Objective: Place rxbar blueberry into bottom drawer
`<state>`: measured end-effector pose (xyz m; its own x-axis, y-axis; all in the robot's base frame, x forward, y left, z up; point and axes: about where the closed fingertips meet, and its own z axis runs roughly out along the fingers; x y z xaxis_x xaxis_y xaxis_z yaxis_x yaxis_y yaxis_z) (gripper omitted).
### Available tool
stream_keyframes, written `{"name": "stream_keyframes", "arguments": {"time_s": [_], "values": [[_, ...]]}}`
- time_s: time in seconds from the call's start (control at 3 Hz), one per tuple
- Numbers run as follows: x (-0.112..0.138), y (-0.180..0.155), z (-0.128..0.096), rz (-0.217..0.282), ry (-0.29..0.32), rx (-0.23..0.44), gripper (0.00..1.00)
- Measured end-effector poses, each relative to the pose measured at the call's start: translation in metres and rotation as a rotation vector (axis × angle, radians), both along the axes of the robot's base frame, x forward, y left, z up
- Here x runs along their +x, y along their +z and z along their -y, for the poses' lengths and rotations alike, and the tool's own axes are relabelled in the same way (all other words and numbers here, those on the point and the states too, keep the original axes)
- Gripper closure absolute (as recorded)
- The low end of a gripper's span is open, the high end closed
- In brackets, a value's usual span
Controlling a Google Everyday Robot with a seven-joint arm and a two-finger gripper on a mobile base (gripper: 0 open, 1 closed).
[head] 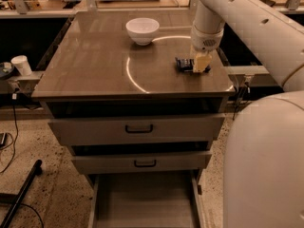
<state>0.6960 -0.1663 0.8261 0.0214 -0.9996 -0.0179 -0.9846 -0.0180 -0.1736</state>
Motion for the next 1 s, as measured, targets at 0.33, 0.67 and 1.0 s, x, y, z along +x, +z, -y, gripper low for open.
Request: {"name": "stream_keyframes", "arguments": {"time_s": [0.33,0.67,1.0], "values": [[0.001,-0.001,-0.001,0.003,0.000,0.000,1.00],[0.004,0.012,0.000,0.037,0.004,-0.018,1.00],[0.005,0.024,0.004,0.064,0.003,-0.029,1.00]]}}
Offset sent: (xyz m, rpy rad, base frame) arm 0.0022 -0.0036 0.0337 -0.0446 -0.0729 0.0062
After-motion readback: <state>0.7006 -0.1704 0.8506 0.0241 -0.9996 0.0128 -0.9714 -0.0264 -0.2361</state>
